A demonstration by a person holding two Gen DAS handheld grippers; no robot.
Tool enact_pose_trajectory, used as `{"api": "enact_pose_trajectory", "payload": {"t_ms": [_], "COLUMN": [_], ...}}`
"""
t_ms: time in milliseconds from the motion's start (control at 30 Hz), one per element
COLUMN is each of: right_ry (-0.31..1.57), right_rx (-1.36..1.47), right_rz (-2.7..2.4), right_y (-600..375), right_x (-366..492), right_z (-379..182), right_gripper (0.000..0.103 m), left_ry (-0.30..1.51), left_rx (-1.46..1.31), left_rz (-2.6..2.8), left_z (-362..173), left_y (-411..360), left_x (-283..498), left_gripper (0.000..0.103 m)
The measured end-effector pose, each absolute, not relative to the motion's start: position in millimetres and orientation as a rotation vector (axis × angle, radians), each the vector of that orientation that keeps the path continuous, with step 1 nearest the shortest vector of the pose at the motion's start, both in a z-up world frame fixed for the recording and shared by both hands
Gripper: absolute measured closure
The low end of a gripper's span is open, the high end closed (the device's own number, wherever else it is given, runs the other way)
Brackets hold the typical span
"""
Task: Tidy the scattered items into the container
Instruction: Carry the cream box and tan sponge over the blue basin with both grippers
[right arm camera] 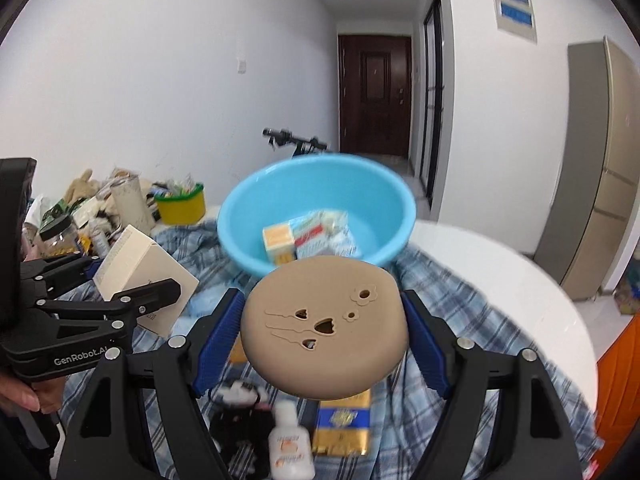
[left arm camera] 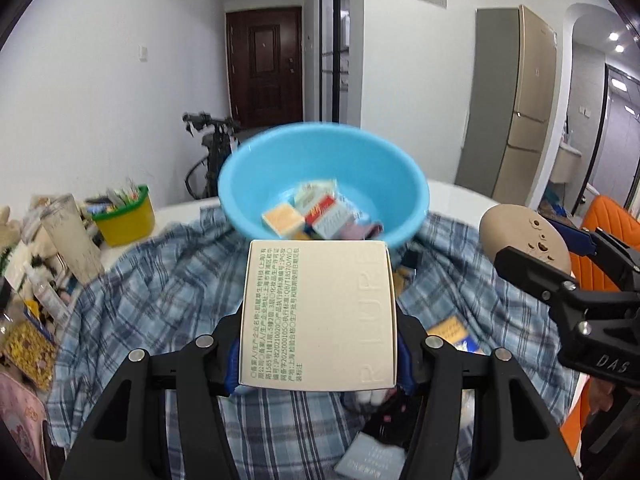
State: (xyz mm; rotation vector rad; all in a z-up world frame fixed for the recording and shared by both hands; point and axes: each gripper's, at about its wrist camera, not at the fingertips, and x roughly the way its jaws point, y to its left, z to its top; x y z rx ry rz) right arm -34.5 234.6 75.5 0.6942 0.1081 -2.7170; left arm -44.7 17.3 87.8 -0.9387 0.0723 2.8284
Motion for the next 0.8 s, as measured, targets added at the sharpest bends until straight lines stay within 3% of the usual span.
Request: {"api": "enact_pose_trajectory", "payload": {"t_ms": [800], "right_ry": [0.094], "right_rx": [0.482], "right_rz": [-2.743], "right_y": [232.6], "right_x": [-22.9], "right_z": [125.1], "right_gripper": [0.026], "left_ry": [0.088], "left_rx": [-0.704], "left_rz": [2.862], "left_z": [161.9], "left_y": [23.2], "left_x": [-29.7], "left_gripper": [0.044]}}
